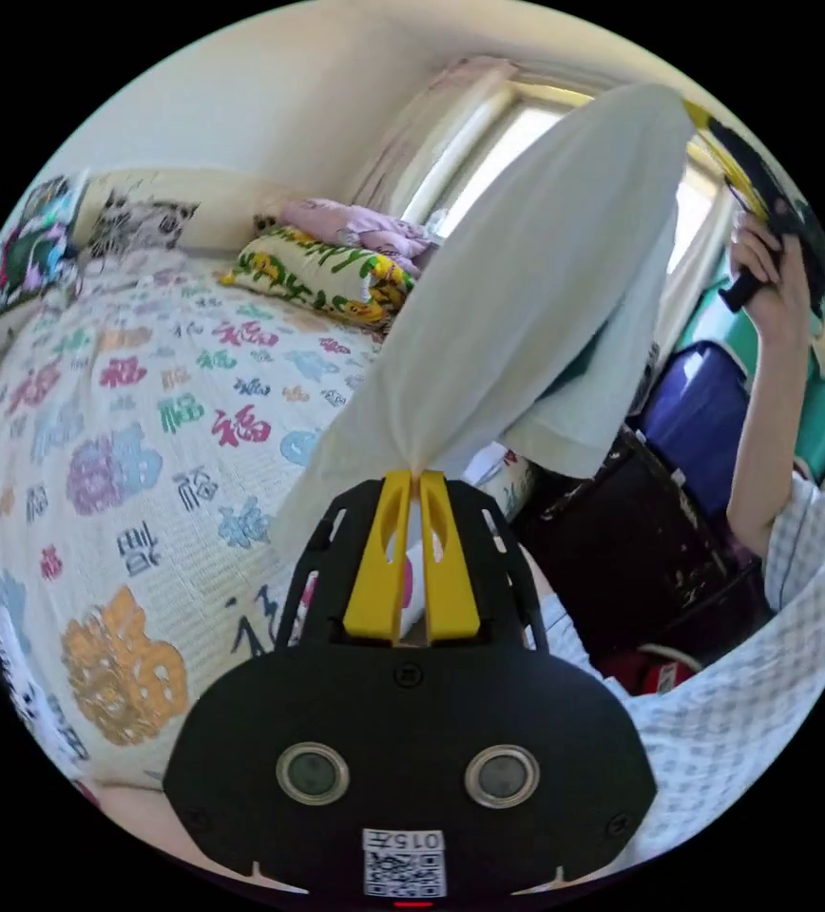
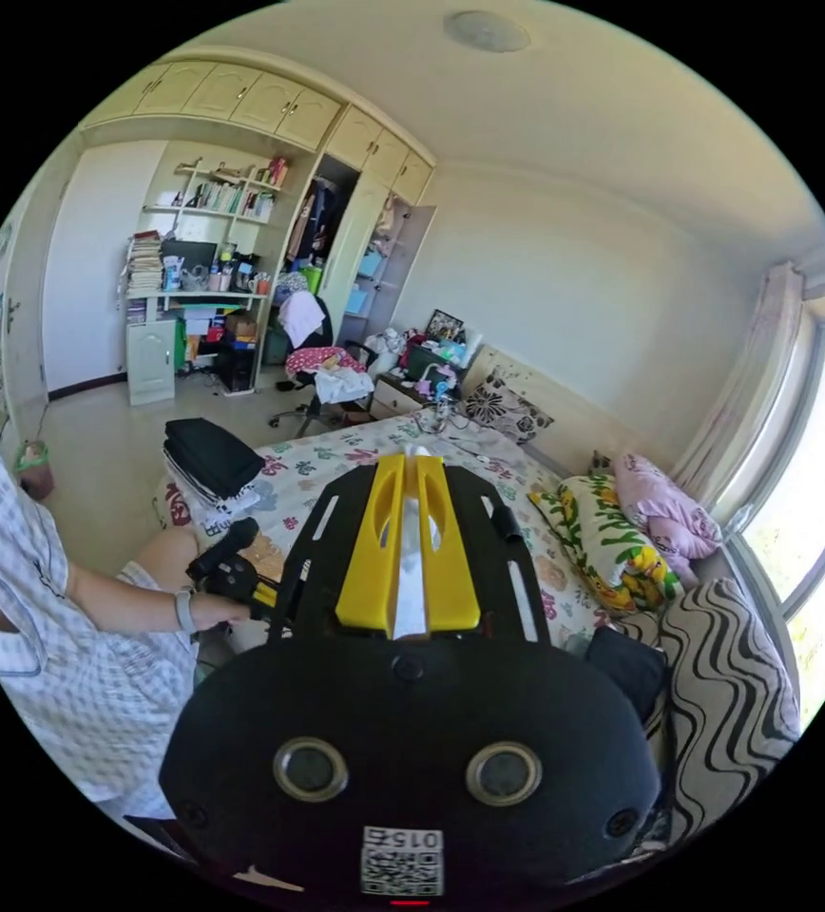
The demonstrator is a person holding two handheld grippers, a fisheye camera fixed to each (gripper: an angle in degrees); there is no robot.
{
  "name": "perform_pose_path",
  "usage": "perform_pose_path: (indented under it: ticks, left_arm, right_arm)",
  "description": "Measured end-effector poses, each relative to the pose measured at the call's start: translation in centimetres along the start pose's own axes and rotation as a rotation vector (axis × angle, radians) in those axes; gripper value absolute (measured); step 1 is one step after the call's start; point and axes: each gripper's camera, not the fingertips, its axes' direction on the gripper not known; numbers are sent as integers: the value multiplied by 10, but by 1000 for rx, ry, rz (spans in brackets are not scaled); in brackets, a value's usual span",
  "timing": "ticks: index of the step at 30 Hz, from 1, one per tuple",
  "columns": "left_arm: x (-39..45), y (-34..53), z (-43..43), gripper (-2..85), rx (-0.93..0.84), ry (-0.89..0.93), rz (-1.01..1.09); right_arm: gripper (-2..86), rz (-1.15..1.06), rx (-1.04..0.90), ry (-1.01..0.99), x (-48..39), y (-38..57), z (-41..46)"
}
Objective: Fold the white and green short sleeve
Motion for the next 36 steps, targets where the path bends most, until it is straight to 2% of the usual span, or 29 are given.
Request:
perform_pose_path:
  ticks: [10,17,20,23,25,27,30,32,36]
  left_arm:
    - [12,-6,-104,-7,87,-200,250]
    - [24,-19,-152,-6,76,-224,379]
    - [1,-33,-134,-6,-13,-156,370]
    - [-46,-39,-79,-5,-187,-125,298]
    - [-100,-31,-9,-5,-314,-124,193]
    - [-143,-18,49,-6,-371,-216,113]
    - [-182,20,107,-7,-386,-473,21]
    - [-178,41,112,-6,-366,-487,30]
    - [-145,102,95,0,-320,-402,219]
  right_arm:
    - [15,162,107,-31,93,46,-66]
    - [20,253,85,-43,147,79,-62]
    - [22,352,6,-71,184,99,-22]
    - [27,461,-140,-153,222,127,44]
    - [32,523,-305,-166,247,156,122]
    - [33,571,-424,-171,263,185,189]
    - [19,622,-742,-131,276,236,276]
    - [22,545,-729,-172,268,250,286]
    - [40,295,-611,-389,229,274,279]
